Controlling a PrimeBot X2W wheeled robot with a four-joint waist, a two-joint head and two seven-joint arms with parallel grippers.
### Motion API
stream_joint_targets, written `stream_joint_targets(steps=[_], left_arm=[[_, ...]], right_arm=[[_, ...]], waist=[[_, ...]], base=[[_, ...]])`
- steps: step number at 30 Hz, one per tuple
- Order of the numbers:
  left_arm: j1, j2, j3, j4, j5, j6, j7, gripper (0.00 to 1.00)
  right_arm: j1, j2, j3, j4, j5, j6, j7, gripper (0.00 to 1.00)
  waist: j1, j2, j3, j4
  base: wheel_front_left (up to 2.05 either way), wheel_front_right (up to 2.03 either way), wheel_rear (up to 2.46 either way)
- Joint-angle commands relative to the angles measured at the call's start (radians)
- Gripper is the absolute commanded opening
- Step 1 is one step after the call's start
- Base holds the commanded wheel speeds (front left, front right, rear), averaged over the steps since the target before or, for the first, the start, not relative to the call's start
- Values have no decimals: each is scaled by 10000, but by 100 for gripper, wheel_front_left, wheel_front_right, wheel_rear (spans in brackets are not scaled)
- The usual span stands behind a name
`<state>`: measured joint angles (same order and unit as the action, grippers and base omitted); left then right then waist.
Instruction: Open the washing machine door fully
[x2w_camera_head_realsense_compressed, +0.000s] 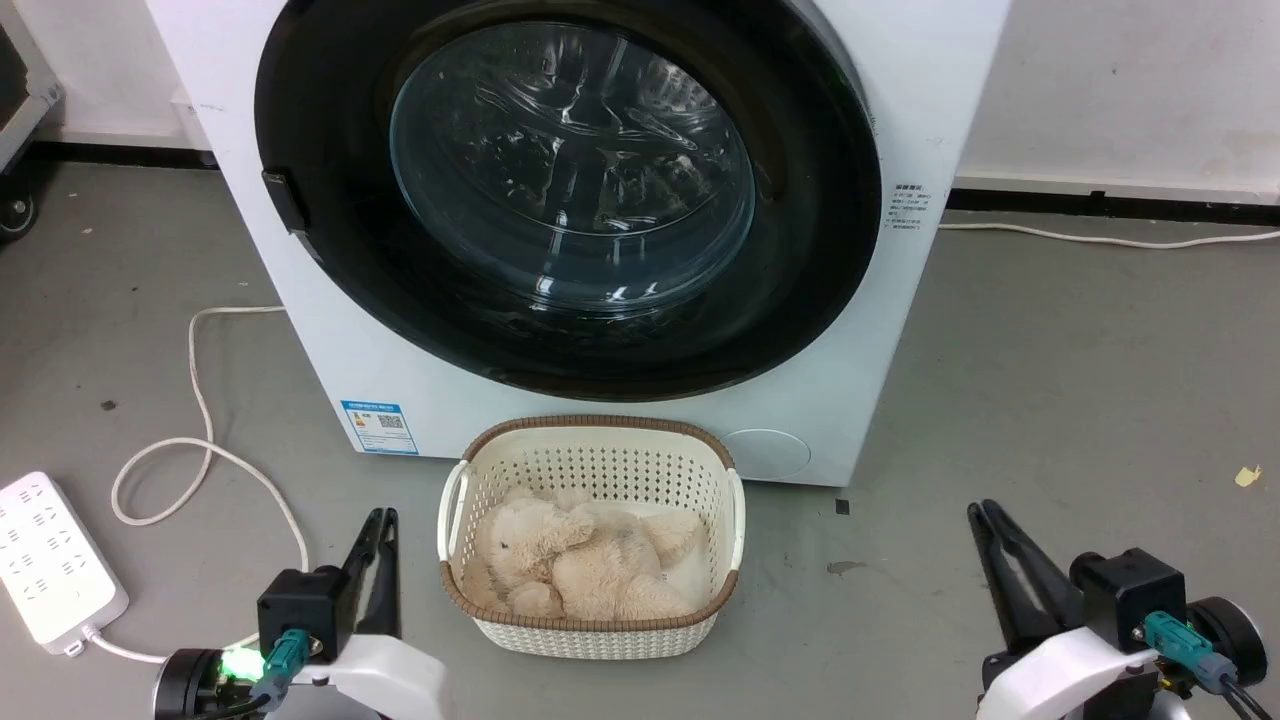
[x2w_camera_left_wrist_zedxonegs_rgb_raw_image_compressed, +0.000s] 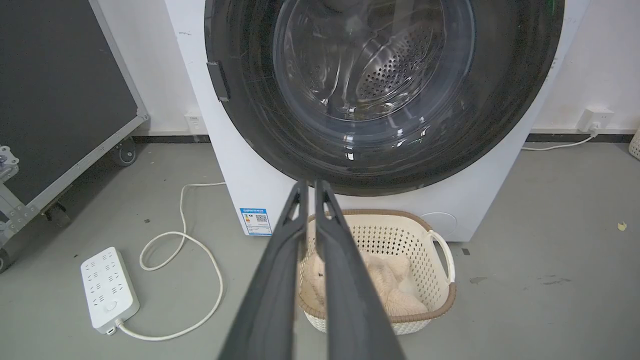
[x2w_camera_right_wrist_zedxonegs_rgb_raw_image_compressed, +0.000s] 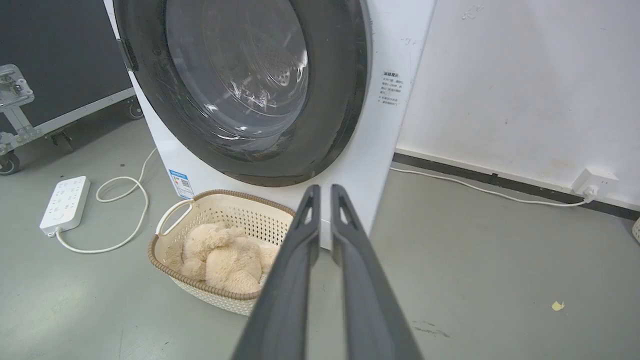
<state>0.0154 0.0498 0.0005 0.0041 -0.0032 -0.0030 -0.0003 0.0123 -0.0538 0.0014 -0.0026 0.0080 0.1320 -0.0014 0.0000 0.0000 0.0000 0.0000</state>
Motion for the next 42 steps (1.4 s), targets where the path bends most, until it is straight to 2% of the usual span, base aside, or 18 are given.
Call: stream_joint_targets(steps=[1, 26, 27, 28, 35, 42], left_arm=[[1, 0, 1, 0, 0, 0, -1, 100], [-118, 3, -400, -99, -54, 127, -573, 100], [-134, 3, -419, -112, -55, 134, -594, 100], [-149, 3, -438, -125, -56, 141, -615, 100], [-269, 3, -605, -219, -69, 206, -803, 100], [-346, 3, -712, -294, -82, 254, -950, 100]], right_arm=[[0, 0, 0, 0, 2, 0, -1, 100], [13, 8, -167, -224, 184, -3, -572, 100], [1, 8, -172, -234, 221, -3, -593, 44], [-15, 8, -183, -249, 250, -3, -614, 0], [-303, -79, -259, -298, 626, -4, -801, 0], [-927, -408, -311, -259, 1544, -5, -602, 0]], waist=[[0, 0, 0, 0], [0, 0, 409, 44], [0, 0, 442, 50], [0, 0, 474, 55], [0, 0, 697, 108], [0, 0, 810, 143]], base=[[0, 0, 0], [0, 0, 0], [0, 0, 0], [0, 0, 0], [0, 0, 0], [0, 0, 0]])
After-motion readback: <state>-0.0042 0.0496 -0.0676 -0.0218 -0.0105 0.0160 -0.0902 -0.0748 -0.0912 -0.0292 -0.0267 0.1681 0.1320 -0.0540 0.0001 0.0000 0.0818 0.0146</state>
